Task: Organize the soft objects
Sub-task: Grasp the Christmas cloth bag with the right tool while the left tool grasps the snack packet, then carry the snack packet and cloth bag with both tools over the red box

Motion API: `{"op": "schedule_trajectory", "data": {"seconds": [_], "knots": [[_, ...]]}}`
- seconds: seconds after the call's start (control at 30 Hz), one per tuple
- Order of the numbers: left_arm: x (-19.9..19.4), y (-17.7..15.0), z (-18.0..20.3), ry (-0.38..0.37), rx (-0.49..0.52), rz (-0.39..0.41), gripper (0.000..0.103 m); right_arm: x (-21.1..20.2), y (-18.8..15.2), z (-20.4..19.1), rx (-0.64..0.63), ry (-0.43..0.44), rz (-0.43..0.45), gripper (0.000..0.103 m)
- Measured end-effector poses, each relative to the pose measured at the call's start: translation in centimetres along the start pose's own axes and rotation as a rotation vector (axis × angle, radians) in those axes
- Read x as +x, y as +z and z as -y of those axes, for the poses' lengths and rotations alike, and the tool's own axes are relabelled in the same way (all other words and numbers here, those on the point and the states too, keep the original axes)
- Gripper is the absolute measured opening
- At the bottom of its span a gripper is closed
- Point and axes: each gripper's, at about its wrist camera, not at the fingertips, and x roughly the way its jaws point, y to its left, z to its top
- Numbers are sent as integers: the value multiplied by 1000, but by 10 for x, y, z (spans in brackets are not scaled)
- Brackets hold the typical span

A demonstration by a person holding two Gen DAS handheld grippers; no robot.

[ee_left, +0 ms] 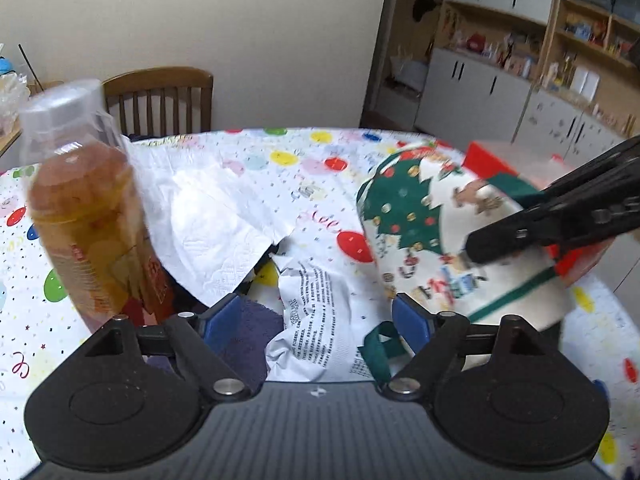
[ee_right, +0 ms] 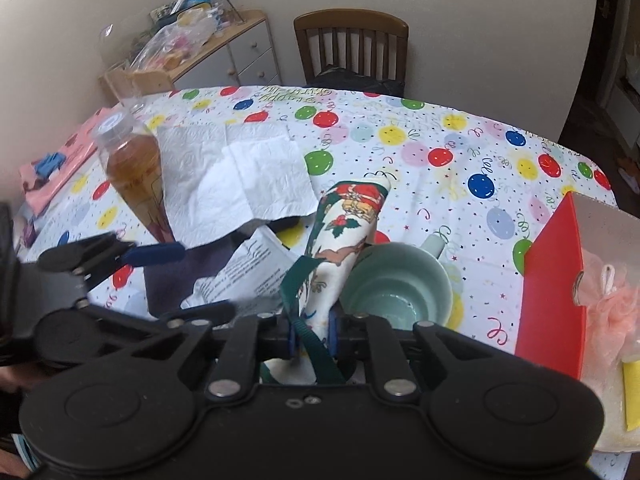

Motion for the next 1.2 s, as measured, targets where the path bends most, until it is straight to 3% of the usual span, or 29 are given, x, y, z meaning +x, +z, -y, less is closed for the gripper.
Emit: {"op": "schedule_trajectory", "data": {"seconds": [0.13, 0.2, 0.33, 0.43, 0.77, 1.2], "knots": [[19, 0, 4, 27, 9, -41, 79, 3, -2, 3, 12, -7, -6, 13], [26, -2, 5, 56, 22, -63, 66, 3, -3, 5, 17, -4, -6, 13], [33, -5, 8, 84, 37, -83, 60, 3, -5, 5, 24, 2, -3, 13], [32, -5, 14, 96, 64, -82, 45, 4, -7, 4, 30, 6, -3, 13], [21, -8, 19, 124, 43, -85, 39, -10, -16, 2, 41, 32, 24, 13], [-23, 8, 41, 115, -14, -40, 39, -79, -39, 20, 47, 96, 124, 11]]}}
